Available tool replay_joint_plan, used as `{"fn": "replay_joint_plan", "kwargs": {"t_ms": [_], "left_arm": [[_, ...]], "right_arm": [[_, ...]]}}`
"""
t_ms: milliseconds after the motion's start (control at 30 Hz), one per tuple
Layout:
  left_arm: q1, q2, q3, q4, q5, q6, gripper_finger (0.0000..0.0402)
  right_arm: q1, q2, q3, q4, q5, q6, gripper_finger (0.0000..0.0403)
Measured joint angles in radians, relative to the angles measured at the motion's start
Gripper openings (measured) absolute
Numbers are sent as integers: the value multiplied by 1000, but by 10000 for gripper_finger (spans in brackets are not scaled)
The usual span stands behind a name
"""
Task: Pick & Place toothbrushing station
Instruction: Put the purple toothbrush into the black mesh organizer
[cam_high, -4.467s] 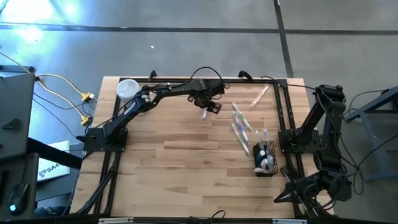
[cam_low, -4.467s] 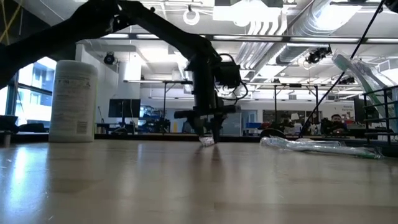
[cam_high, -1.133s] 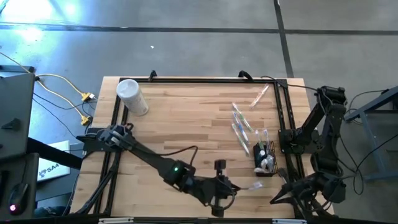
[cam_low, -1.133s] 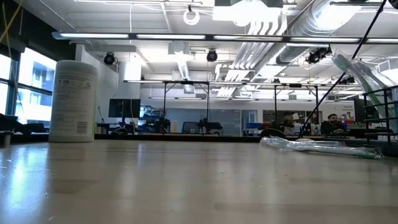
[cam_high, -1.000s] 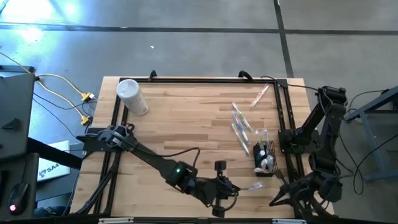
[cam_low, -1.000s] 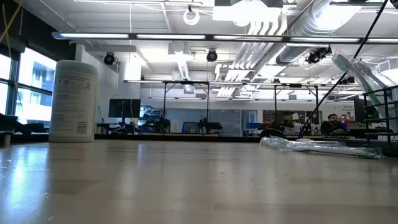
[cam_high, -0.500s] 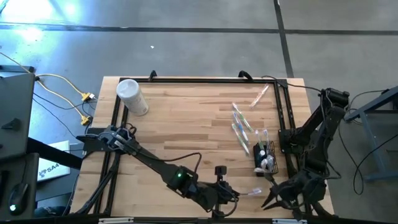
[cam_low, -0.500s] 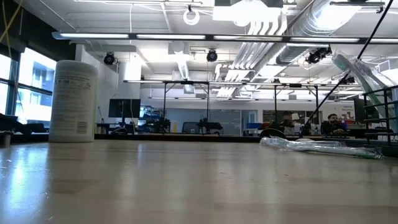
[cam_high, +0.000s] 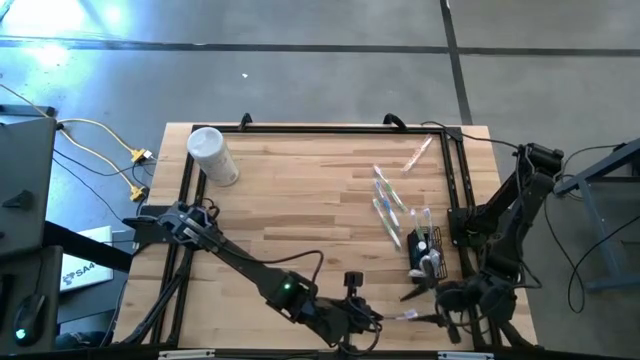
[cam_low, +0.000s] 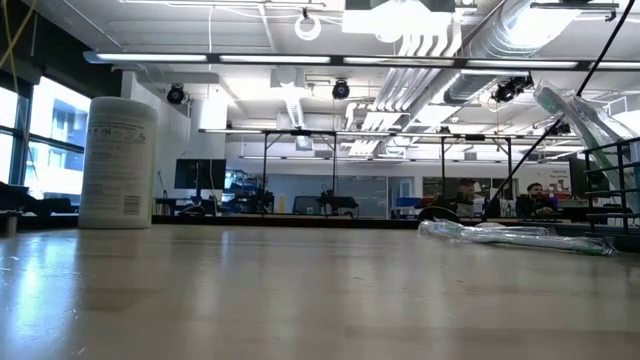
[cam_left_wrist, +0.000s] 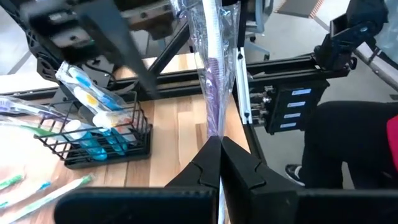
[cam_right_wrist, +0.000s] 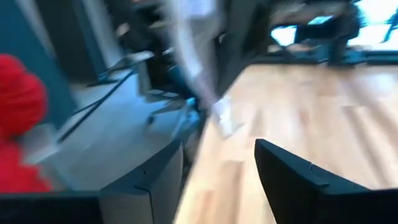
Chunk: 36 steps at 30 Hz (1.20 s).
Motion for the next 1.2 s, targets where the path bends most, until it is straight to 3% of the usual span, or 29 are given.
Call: {"fn": "replay_joint_plan", "kwargs": {"t_ms": [100,467,633,833,967,1100,1200], "left_arm": [[1,4,0,-5,-1,3,0],[10,4,0,-1,-10,10,0],[24,4,0,-4,-11,10,0],[39,4,0,-4,-11,10,0],[40,4,0,-5,-11,6,0],[40,4,0,-5,1,6,0],[36,7,0,-9,12,4,0]], "right_arm": [[-7,0,0,31,52,-51,189],[-12,-1,0,235,29,-282,172],[-21,0,0,253,21,-291,172],[-62,14,0,254,-62,-283,163],[-82,25,0,249,-108,-283,116],[-81,24,0,238,-127,-288,28],[-81,24,0,236,-133,-281,14]]}}
